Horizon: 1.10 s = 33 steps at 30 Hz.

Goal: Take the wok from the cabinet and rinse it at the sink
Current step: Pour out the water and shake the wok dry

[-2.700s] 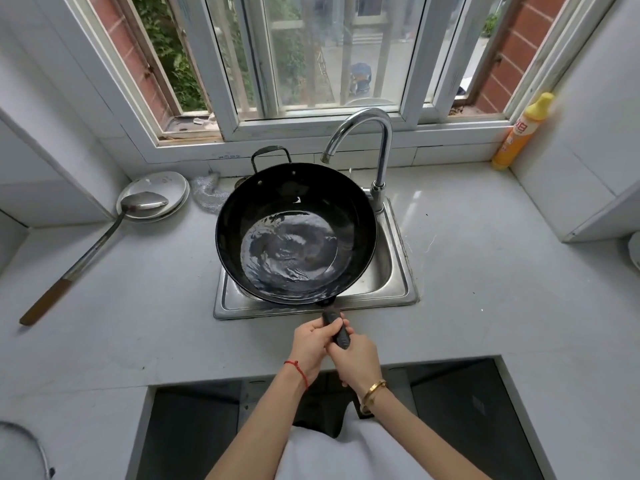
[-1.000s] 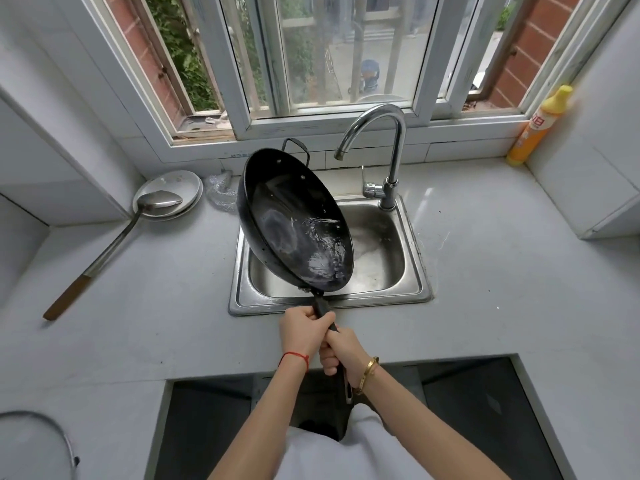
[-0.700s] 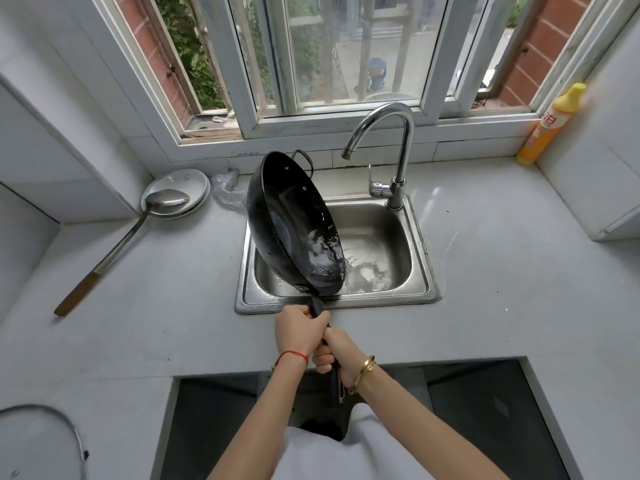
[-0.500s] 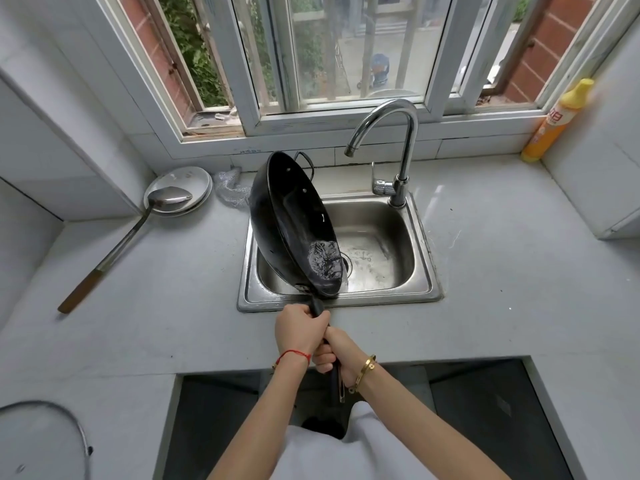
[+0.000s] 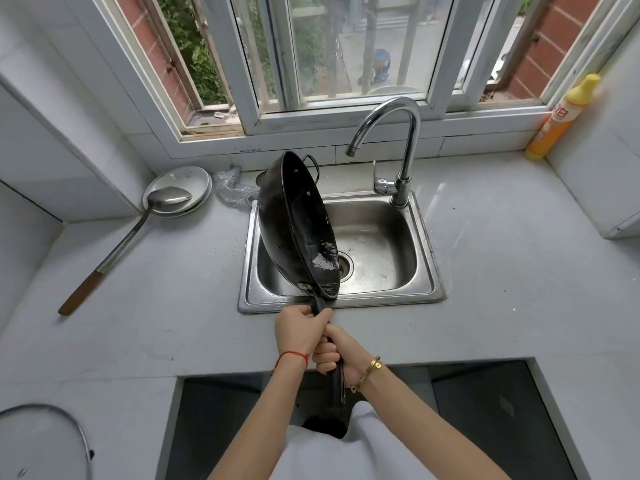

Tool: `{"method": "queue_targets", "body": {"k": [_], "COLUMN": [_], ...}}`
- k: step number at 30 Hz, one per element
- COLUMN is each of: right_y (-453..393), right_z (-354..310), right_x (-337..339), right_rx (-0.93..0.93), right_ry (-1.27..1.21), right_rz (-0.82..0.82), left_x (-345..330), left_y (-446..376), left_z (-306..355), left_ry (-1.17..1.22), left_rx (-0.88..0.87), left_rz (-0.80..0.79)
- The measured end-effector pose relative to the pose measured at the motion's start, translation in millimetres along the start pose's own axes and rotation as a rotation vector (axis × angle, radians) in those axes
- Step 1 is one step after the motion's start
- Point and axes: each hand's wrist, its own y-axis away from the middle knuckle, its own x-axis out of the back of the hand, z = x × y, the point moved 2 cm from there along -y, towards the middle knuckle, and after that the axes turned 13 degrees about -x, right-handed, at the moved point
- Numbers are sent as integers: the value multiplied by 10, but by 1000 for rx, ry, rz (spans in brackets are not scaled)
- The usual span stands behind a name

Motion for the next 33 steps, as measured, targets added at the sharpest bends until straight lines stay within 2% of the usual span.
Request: {"method": "queue_targets", "body": {"k": [3, 7, 10, 13, 16, 19, 23, 26, 28, 30, 33], "right_y": [21, 34, 28, 56, 91, 100, 158, 244, 266, 265, 282], "right_z": [-29, -41, -43, -59, -67, -64, -68, -48, -26, -17, -26], "right_x": [2, 18, 48, 65, 77, 57, 12, -13, -3, 13, -4], "right_rx": [-20, -53, -65, -62, -59, -53, -54, 92, 226, 281, 289], "right_ry": [5, -37, -84, -92, -115, -126, -40, 219, 284, 343, 394], "right_rz": [-40, -98, -121, -191, -229, -193, 31, 423, 635, 721, 737], "left_x": [-6, -92, -152, -202, -239, -241, -202, -217, -232, -245, -240], "left_y": [-89, -62, 30, 51, 6, -16, -15, -4, -4, 0, 8], "left_z": [-130, -145, -117, -129, -136, -136, -108, -60, -31, -7, 11], "left_ry": [275, 835, 1166, 1281, 1237, 1187, 1139, 1174, 1159, 1146, 1140], "left_rx": [175, 420, 504, 516, 503, 511, 526, 511, 483, 467, 449], "left_rz": [-73, -390, -479, -455, -437, -439, -425, -397, -396, -391, -384]}}
